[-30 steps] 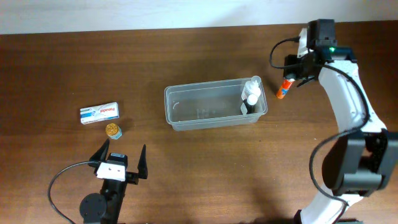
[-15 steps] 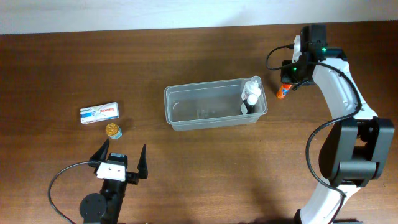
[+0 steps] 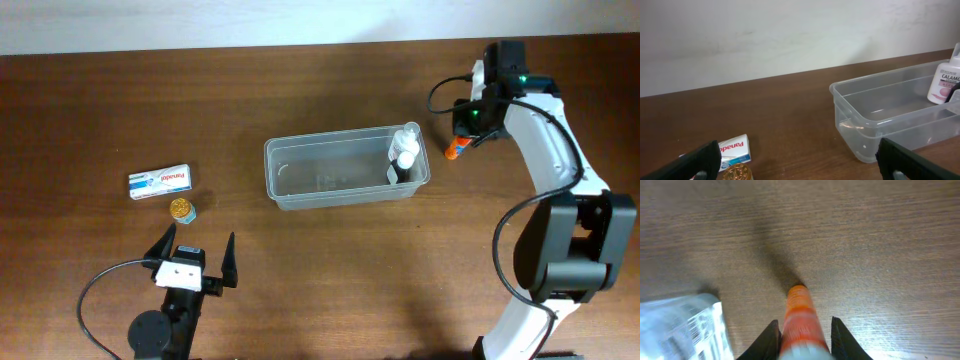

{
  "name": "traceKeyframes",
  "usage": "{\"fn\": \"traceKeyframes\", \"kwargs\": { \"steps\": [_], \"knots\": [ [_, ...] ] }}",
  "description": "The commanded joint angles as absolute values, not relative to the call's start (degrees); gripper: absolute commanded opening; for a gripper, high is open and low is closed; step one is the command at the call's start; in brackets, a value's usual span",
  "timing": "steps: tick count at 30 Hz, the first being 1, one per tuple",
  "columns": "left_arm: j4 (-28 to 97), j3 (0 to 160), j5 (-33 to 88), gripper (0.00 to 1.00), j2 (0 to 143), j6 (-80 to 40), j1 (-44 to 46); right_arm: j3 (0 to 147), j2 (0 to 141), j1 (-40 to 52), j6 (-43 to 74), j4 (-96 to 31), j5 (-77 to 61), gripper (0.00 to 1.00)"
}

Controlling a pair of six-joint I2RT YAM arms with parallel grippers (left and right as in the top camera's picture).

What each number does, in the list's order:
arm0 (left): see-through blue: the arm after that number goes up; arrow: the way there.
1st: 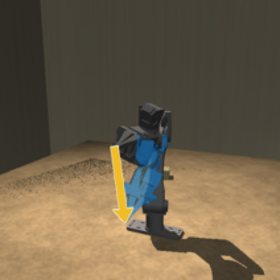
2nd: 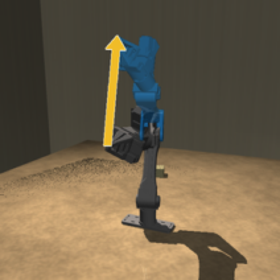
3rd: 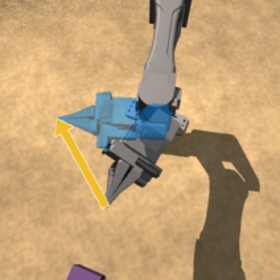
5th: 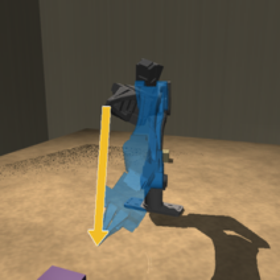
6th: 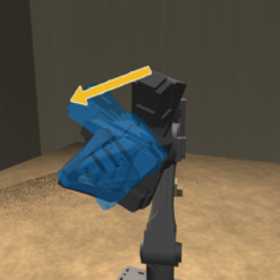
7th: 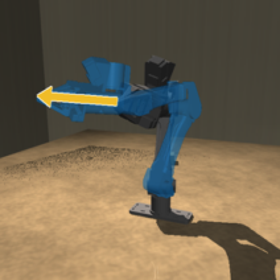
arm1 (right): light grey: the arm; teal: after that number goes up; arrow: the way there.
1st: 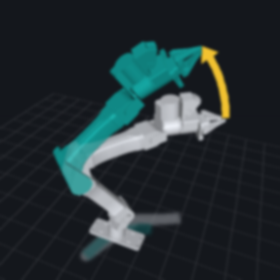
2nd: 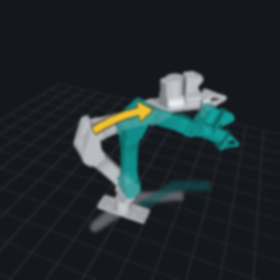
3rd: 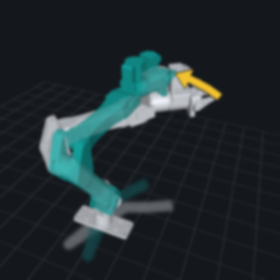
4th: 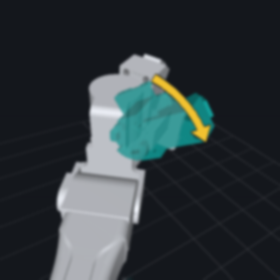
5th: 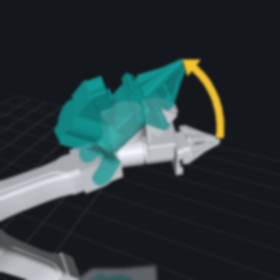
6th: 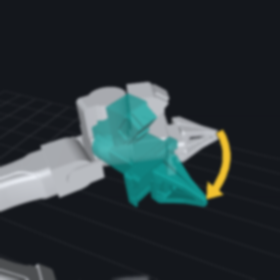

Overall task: Pack container
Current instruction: 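Move the right gripper to the orange-capped tube and grasp it, then carry the orange tube into the container and release it upright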

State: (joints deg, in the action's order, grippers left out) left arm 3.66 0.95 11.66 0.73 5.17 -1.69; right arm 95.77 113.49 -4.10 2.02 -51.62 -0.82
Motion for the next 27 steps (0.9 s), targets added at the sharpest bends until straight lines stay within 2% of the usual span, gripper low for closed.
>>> {"fn": "traceKeyframes", "kwargs": {
  "steps": [1, 8, 16, 27],
  "knots": [
    [3.6, 0.5, 12.4, 1.00, 0.3, 6.1, -2.0, 100.7, 106.7, -4.1, 1.7, -53.4, -1.1, 0.25],
    [3.6, 0.5, 12.4, 1.00, 0.3, 6.1, -2.0, 106.1, 100.0, -2.1, 1.7, -57.8, -1.1, 0.25],
    [3.6, 0.5, 12.4, 1.00, 0.3, 6.1, -2.0, 107.7, 92.7, 6.8, 1.7, -58.1, -1.1, 0.25],
    [3.6, 0.5, 12.4, 1.00, 0.3, 6.1, -2.0, 107.3, 94.8, 18.1, 1.7, -58.1, 0.6, 0.25]
  ]
}}
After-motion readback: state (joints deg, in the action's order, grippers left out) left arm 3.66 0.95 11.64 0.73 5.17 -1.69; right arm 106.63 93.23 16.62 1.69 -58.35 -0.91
